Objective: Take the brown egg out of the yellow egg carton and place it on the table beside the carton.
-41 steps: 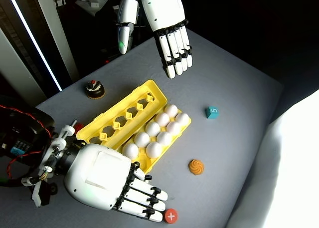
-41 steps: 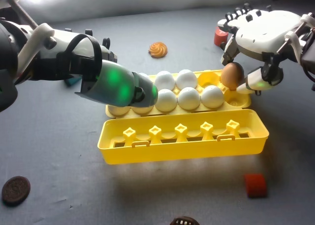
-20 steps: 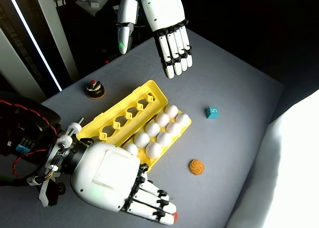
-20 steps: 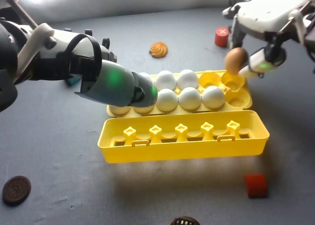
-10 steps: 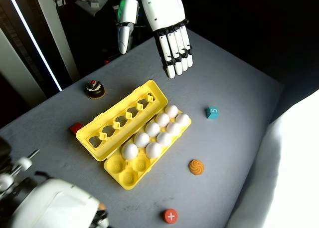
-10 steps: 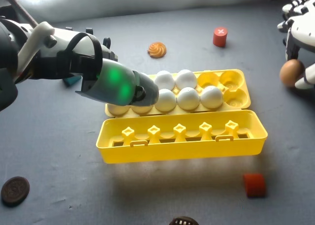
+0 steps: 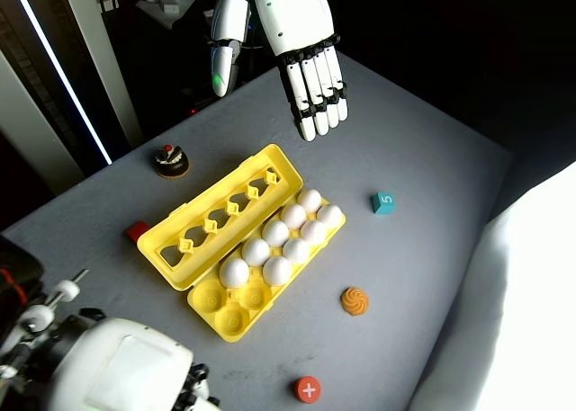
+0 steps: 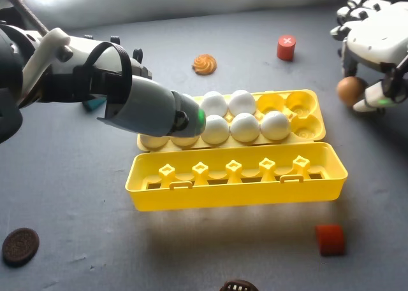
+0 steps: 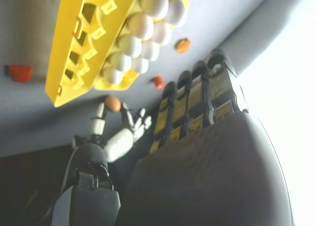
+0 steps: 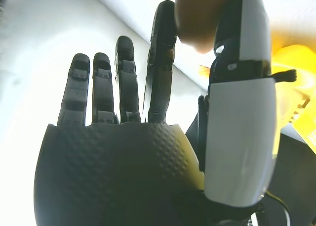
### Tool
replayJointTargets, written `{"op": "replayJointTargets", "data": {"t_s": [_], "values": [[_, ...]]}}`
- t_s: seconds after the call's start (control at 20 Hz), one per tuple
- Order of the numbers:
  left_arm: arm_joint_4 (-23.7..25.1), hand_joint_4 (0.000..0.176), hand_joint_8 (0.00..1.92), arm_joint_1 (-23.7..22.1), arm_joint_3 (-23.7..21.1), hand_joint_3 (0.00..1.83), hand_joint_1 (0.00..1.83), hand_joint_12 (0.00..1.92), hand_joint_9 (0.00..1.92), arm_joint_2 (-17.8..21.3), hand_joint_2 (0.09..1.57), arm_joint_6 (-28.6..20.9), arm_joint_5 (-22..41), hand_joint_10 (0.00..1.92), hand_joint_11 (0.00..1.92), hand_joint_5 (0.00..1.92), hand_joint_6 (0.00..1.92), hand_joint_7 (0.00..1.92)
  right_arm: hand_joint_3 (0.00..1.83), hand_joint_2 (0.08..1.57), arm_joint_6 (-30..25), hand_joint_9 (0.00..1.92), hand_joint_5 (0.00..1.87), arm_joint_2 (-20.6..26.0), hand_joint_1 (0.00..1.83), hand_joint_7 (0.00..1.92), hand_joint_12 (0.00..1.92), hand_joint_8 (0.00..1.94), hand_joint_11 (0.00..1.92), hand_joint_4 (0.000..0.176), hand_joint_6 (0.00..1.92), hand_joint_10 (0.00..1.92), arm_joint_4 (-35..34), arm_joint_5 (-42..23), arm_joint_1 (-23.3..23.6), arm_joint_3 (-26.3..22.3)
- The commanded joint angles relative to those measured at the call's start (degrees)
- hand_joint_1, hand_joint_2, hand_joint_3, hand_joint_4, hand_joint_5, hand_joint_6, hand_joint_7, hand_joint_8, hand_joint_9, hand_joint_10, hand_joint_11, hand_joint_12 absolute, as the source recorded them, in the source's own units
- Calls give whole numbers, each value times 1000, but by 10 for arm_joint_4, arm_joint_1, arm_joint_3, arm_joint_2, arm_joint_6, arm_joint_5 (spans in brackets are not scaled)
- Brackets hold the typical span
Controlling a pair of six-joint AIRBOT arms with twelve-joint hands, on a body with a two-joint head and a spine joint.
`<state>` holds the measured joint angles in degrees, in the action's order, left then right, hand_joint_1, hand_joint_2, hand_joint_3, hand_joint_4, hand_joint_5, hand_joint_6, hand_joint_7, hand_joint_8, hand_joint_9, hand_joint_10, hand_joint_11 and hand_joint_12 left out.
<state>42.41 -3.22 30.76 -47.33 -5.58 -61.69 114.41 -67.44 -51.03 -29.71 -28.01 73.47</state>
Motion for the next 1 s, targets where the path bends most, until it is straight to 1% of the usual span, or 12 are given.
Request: {"op": "replayJointTargets", "data": {"t_s": [0.0,0.35,0.4,0.45,0.5,0.55,0.6,0.65,0.8,0.85,0.9,0.95], "values": [[37,0,2,-5,1,1,0,0,0,1,1144,2,21,0,0,54,5,25,0,1000,3,40,1262,-1,1170,300,0,0,0,0,503,0,15,-43,6,6],[37,0,0,-5,0,1,0,0,0,1,1146,2,21,0,0,12,0,1,1,1009,3,11,1233,-6,1144,271,0,1,0,0,557,3,16,-49,17,7],[37,0,2,-5,0,0,0,0,0,1,1140,2,21,0,0,30,9,6,2,1023,3,0,1187,-4,1116,231,0,0,0,54,635,0,16,-49,19,6],[37,0,2,-5,0,0,0,0,0,1,1140,2,21,0,0,30,9,6,2,1023,3,0,1187,-1,1116,231,0,0,0,54,635,0,16,-49,20,5],[37,0,6,-5,0,2,0,0,0,1,1149,2,21,0,0,45,14,17,0,1019,1,0,1186,2,1099,232,0,2,0,117,632,0,16,-47,23,3],[37,0,6,-5,1,1,0,0,3,1,1145,2,21,1,1,48,10,26,0,924,-3,0,1077,6,1078,224,0,0,0,0,277,0,16,-41,28,-1],[37,0,0,-5,1,2,0,0,0,1,1148,2,21,0,0,11,1,4,0,896,-6,0,1076,9,1054,182,0,0,0,0,119,0,16,-35,31,-3],[37,0,0,-5,1,0,0,0,0,1,1143,2,21,0,0,2,0,0,0,862,-6,0,1091,10,1026,163,0,0,0,24,50,0,16,-35,33,-5],[37,0,2,-6,0,0,0,0,0,0,1144,2,21,0,0,26,10,5,0,850,-4,0,1078,16,1017,128,0,2,0,5,22,0,16,-35,33,-14],[37,0,4,-6,1,1,0,0,0,0,1147,2,21,0,0,34,11,13,0,847,-4,0,1049,18,963,173,0,17,0,28,6,0,16,-37,29,-18],[37,0,4,-6,1,5,0,0,0,0,1155,2,21,0,0,35,10,14,0,837,-4,0,1054,19,973,184,0,17,0,24,7,0,16,-40,24,-20],[37,0,8,-6,1,4,0,0,0,0,1154,2,21,0,0,40,12,23,0,832,-1,0,1055,19,975,168,0,7,0,2,7,0,16,-46,18,-21]]}}
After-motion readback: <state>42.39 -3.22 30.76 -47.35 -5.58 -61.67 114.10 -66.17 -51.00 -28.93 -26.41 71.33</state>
